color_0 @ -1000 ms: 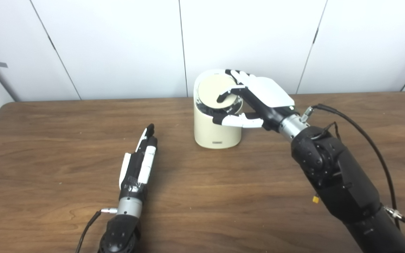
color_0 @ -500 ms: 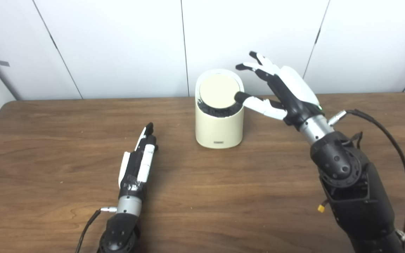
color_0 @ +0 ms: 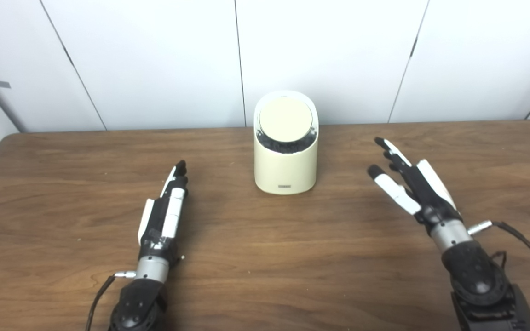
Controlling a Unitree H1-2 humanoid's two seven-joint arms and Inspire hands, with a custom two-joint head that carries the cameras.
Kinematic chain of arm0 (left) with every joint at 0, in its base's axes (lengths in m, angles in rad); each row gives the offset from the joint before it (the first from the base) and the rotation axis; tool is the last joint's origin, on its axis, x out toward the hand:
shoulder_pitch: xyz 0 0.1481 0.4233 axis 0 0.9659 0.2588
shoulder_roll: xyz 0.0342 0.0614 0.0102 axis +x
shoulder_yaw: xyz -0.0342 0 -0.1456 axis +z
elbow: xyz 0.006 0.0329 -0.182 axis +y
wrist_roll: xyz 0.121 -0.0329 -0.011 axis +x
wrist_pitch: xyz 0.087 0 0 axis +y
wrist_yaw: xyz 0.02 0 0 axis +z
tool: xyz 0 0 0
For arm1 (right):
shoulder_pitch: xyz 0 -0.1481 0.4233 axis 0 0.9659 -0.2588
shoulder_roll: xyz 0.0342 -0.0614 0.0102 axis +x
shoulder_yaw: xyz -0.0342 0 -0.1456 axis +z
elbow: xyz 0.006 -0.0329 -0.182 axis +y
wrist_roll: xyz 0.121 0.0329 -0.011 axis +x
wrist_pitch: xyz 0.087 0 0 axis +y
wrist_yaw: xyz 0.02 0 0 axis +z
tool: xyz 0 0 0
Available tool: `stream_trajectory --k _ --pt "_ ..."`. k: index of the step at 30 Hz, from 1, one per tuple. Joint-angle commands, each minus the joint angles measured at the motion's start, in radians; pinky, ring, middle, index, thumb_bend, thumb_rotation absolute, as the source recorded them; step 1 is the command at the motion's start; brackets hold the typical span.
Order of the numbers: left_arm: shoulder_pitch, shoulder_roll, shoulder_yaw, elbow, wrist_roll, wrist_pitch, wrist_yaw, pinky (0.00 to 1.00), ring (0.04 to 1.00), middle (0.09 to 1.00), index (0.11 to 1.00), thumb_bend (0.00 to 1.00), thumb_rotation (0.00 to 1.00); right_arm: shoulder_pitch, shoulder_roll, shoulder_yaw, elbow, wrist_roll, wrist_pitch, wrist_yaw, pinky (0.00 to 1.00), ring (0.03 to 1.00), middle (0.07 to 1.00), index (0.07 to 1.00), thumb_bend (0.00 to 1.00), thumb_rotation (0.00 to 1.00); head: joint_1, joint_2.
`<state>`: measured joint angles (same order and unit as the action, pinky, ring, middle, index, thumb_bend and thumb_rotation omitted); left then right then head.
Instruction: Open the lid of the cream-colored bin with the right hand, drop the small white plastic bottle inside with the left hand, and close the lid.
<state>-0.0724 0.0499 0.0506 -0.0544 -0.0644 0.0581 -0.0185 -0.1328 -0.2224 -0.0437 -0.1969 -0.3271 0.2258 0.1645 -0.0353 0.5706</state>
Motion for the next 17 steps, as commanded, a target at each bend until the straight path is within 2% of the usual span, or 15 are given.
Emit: stream_trajectory --k 1,3,5,7,11,17 --pt "0.01 0.013 0.003 -0.047 -0.024 -0.041 -0.025 1.0 1.0 1.0 1.0 0.61 0.98 -0.015 0.029 -0.039 0.005 0.122 -0.051 -0.013 0.96 0.973 0.976 0.972 0.63 1.0 -0.002 0.003" --pt "0.032 0.018 0.009 -0.061 -0.038 -0.042 -0.033 1.0 1.0 1.0 1.0 0.6 1.0 -0.003 0.053 -0.065 0.026 0.21 -0.058 -0.007 0.99 0.995 0.991 0.987 0.65 1.0 -0.002 0.005" --pt "0.052 0.023 0.016 -0.074 -0.049 -0.041 -0.039 1.0 1.0 1.0 1.0 0.61 1.0 0.009 0.067 -0.072 0.038 0.253 -0.07 -0.01 1.0 0.999 0.987 0.989 0.68 1.0 -0.003 0.008" --pt "0.073 0.024 0.028 -0.079 -0.058 -0.059 -0.041 1.0 1.0 1.0 1.0 0.62 1.0 0.025 0.072 -0.06 0.045 0.245 -0.091 -0.026 1.0 0.996 0.982 0.99 0.68 1.0 0.002 0.012" --pt "0.122 0.015 0.06 -0.044 -0.082 -0.169 -0.039 1.0 1.0 1.0 1.0 0.63 1.0 0.069 0.089 -0.037 0.049 0.225 -0.143 -0.062 1.0 0.993 0.973 0.972 0.71 1.0 0.004 0.022" --pt "0.165 0.028 0.06 -0.027 -0.064 -0.241 -0.047 1.0 1.0 1.0 1.0 0.63 1.0 0.095 0.109 -0.036 0.1 0.228 -0.241 -0.115 1.0 0.999 0.983 0.997 0.69 1.0 0.001 0.033"
